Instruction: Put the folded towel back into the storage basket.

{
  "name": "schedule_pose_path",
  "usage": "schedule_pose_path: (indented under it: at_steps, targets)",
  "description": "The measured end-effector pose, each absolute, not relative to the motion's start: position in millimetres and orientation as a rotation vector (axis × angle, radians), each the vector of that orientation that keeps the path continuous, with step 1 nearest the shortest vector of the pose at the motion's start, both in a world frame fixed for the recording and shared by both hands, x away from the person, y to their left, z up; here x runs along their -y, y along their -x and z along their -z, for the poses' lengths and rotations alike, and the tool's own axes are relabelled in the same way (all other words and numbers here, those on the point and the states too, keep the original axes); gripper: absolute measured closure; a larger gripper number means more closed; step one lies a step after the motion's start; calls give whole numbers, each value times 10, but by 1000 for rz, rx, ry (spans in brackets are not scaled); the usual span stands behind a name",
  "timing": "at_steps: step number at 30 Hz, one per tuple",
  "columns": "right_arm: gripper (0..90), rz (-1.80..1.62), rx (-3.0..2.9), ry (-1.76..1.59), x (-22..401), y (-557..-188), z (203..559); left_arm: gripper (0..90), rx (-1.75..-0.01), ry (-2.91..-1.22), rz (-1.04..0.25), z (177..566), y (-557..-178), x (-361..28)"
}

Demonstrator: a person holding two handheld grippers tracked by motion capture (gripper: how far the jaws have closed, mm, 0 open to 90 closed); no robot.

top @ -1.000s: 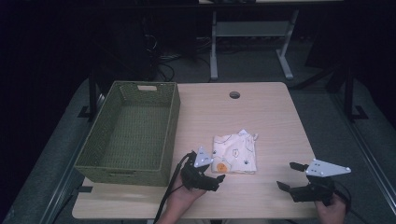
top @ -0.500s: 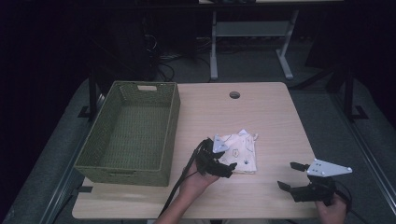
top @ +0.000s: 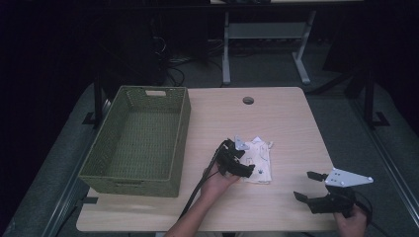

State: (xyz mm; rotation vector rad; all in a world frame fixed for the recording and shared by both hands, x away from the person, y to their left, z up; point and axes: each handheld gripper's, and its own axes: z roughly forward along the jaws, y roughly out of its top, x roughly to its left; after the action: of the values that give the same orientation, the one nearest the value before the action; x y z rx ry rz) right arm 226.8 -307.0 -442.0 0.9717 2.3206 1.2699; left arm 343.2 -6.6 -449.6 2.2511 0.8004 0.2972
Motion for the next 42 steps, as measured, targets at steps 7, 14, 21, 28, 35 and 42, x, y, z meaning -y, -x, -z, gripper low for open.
schedule_pose_path:
  at_steps: [7, 14, 21, 28, 35, 42]
  targets:
    - [135, -1275, -2316, -976, 3074, -2259, 4415, 238, -811, -2302, -315, 4591, -3529, 165]
    - [135, -1280, -2313, -973, 3081, -2255, 4413, 291, -824, -2323, -335, 4639, -3580, 194]
    - [135, -1281, -2315, -971, 3075, -2249, 4412, 449, -800, -2329, -330, 4626, -3567, 206]
    - [135, -1280, -2314, -962, 3070, -2250, 4411, 619, -789, -2344, -319, 4605, -3578, 186]
    - [135, -1278, -2316, -965, 3072, -2253, 4414, 740, -785, -2347, -325, 4599, -3606, 162]
    - [135, -1280, -2314, -963, 3074, -2251, 4413, 792, -808, -2340, -306, 4592, -3618, 165]
